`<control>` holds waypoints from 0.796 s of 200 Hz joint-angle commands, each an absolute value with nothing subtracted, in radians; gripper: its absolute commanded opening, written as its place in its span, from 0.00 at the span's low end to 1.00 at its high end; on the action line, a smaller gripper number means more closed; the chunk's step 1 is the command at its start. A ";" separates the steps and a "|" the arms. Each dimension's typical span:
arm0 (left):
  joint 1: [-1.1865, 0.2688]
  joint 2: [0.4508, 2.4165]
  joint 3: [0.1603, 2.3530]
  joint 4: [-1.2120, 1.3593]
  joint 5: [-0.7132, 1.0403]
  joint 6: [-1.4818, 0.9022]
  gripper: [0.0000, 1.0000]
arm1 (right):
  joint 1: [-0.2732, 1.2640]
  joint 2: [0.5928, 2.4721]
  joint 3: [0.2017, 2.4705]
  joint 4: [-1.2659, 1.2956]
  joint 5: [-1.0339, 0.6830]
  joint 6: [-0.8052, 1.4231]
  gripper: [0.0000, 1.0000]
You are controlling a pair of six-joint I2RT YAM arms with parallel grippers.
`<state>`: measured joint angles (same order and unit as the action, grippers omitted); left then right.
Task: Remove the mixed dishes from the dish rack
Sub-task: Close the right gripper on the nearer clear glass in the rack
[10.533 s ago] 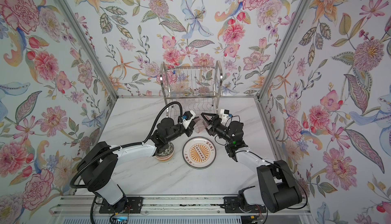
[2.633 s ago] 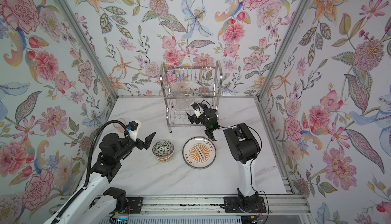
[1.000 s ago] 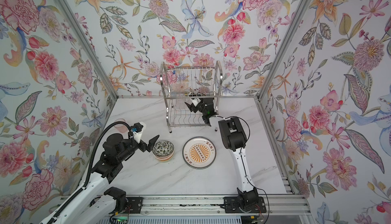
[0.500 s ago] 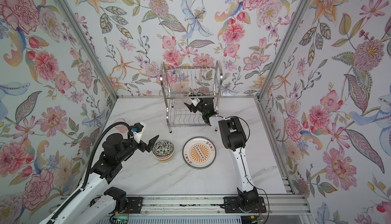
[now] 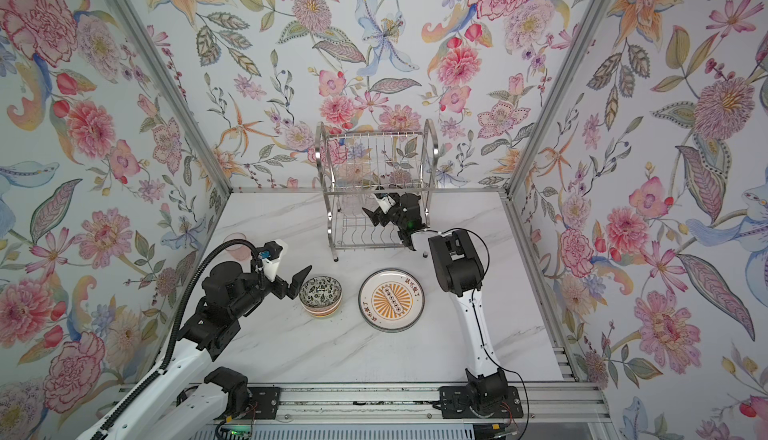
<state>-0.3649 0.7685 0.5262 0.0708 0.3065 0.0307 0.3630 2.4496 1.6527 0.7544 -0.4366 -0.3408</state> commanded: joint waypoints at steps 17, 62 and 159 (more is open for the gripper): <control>-0.381 0.768 0.562 0.076 0.298 0.035 0.99 | 0.338 2.456 1.706 0.708 -0.429 -0.319 0.88; -0.383 0.767 0.562 0.069 0.295 0.039 0.99 | 0.335 2.489 1.772 0.665 -0.492 -0.319 0.80; -0.385 0.767 0.560 0.060 0.293 0.044 0.99 | 0.357 2.525 1.855 0.574 -0.524 -0.312 0.70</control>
<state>-0.3725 0.7723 0.5270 0.0677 0.3061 0.0311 0.3496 2.5027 1.8305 0.6273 -0.5163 -0.3256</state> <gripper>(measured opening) 0.994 0.698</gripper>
